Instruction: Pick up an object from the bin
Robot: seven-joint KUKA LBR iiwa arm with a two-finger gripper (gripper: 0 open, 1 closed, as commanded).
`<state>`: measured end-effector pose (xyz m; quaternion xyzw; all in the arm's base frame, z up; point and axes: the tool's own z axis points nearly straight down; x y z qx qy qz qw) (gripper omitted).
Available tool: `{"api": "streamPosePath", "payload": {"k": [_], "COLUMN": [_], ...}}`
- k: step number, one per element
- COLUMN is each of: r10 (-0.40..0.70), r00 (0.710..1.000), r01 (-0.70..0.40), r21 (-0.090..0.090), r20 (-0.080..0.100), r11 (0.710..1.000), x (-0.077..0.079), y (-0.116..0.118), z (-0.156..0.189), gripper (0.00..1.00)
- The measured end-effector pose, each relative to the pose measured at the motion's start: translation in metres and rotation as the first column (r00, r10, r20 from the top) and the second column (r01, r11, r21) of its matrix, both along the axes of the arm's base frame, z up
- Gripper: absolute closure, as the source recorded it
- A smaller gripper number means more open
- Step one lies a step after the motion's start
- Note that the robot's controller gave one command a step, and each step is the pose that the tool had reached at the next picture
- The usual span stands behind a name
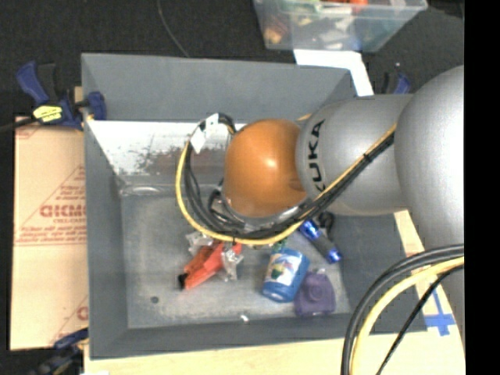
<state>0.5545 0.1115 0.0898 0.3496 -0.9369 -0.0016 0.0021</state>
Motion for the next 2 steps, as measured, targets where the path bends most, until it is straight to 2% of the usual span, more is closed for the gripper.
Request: {"api": "streamPosePath", "payload": {"k": [2], "r10": [-0.002], "r00": [1.000], "r01": [0.002], "r21": [0.001], "r20": [0.005], "r11": [1.000], "x": [0.001], "y": [0.000], "z": [0.067], "gripper": [1.00]}}
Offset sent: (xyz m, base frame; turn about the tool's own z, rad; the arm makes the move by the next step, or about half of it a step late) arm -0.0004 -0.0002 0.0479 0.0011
